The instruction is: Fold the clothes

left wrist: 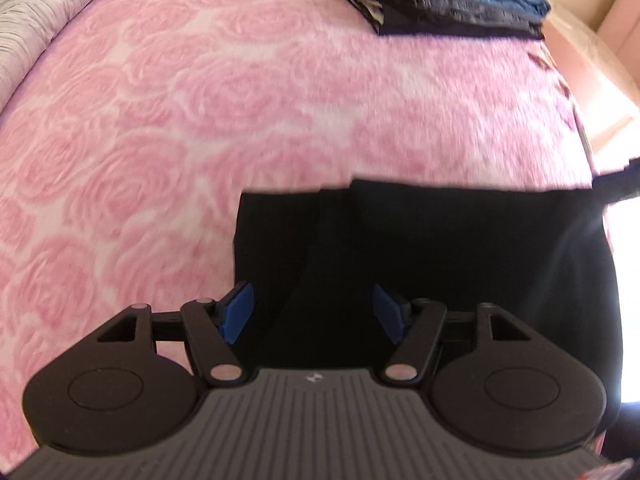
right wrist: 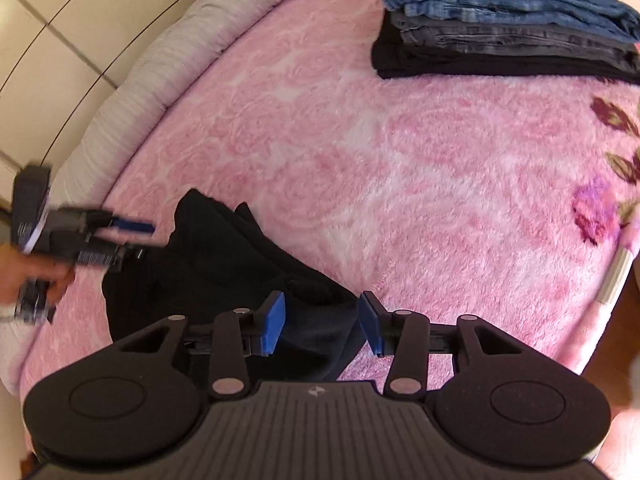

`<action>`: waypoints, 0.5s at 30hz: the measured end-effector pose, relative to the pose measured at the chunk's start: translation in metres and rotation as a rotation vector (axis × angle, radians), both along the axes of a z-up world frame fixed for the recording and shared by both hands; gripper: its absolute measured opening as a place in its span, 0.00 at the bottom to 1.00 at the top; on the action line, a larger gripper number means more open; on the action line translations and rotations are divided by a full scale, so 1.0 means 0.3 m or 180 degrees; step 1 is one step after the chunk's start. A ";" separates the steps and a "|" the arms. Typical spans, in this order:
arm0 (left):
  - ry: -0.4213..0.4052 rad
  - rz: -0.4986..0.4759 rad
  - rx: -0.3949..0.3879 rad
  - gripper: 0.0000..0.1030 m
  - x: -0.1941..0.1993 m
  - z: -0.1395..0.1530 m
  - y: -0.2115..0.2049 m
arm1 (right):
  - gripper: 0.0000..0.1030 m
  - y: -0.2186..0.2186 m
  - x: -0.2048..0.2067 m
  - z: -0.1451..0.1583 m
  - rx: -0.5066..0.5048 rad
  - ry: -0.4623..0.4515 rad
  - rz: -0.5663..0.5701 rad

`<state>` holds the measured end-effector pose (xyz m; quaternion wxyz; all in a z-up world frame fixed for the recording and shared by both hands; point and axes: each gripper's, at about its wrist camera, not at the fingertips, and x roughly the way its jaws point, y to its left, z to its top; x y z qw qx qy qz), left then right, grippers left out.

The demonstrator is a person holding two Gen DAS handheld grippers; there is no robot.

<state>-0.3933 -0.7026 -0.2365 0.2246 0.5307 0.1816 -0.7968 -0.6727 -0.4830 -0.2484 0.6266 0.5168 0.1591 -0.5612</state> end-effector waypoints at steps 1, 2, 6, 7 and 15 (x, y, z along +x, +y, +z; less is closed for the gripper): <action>0.0011 0.0004 0.0033 0.49 -0.019 -0.011 -0.011 | 0.44 0.002 0.000 -0.002 -0.0011 0.0002 0.0012; 0.0009 0.0006 0.0077 0.45 -0.039 -0.024 -0.021 | 0.44 0.003 -0.002 -0.005 -0.0021 -0.0002 0.0013; -0.0096 0.0001 0.0097 0.14 -0.101 -0.070 -0.041 | 0.37 -0.017 -0.018 -0.029 0.0005 -0.0080 -0.0069; -0.0146 -0.0006 0.0064 0.14 -0.110 -0.080 -0.042 | 0.35 -0.026 -0.019 -0.045 0.0048 -0.0071 -0.0075; -0.0274 -0.0049 -0.0039 0.12 -0.120 -0.092 -0.030 | 0.32 0.044 -0.064 -0.137 0.0528 -0.0120 -0.0352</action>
